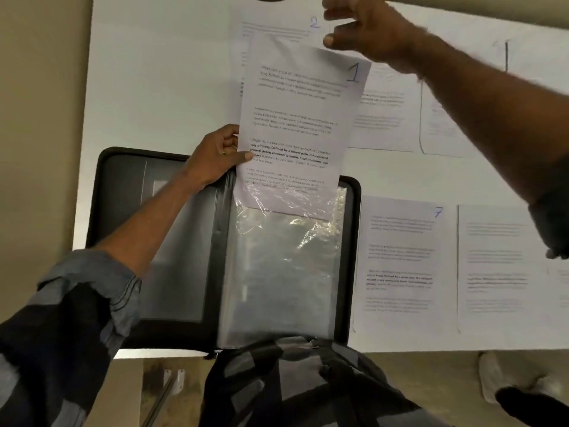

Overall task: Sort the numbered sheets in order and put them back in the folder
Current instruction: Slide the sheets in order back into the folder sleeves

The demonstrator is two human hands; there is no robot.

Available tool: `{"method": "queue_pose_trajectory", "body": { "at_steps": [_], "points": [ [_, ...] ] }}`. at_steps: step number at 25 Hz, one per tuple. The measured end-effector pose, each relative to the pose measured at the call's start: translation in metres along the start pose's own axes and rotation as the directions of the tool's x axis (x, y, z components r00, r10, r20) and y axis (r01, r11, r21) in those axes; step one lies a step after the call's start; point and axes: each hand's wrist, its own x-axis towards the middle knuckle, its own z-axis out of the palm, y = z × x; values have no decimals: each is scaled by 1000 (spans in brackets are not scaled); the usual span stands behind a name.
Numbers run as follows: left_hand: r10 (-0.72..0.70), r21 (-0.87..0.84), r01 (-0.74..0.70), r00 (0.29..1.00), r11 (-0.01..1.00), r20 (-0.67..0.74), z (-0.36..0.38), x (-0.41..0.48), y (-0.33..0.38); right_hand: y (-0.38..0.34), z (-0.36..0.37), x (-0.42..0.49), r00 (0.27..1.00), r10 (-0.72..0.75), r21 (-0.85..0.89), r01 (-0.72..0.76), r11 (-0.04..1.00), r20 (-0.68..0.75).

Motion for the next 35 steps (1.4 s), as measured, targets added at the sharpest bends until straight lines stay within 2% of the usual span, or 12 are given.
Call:
{"method": "queue_pose_trajectory", "body": {
  "at_steps": [3, 5, 8, 10, 13, 17, 19, 21, 28, 35],
  "points": [
    [38, 37, -36, 998, 999, -44, 1, -2, -4, -30, 10, 30, 961, 62, -330, 31, 944, 269],
    [67, 63, -60, 992, 996, -110, 3, -7, -6, -37, 22, 44, 941, 109, -449, 48, 892, 319],
    [242, 224, -181, 927, 958, -285, 17, -26, -12, -34, 31, 54, 937, 108, -493, 75, 867, 333],
    [353, 364, -237, 888, 901, -296, 35, -45, -17, -32, 32, 55, 924, 139, -485, 56, 873, 355],
    [491, 601, -344, 866, 721, -93, 69, -78, -29, -19, 38, 59, 880, 184, -407, 11, 913, 438],
    [449, 758, -346, 890, 553, 79, 98, -109, -41, 3, 61, 58, 777, 191, -203, -84, 976, 600],
    [395, 813, -335, 907, 476, 142, 108, -117, -45, 8, 75, 51, 712, 196, -108, -167, 980, 675],
    [347, 850, -331, 918, 409, 191, 114, -123, -49, 12, 87, 43, 684, 196, -67, -210, 975, 703],
    [276, 866, -344, 927, 362, 253, 129, -137, -57, 20, 114, 9, 680, 192, -22, -250, 968, 708],
    [266, 855, -355, 926, 377, 268, 138, -154, -68, 8, 136, -21, 614, 244, -22, -345, 938, 751]
  ]
}}
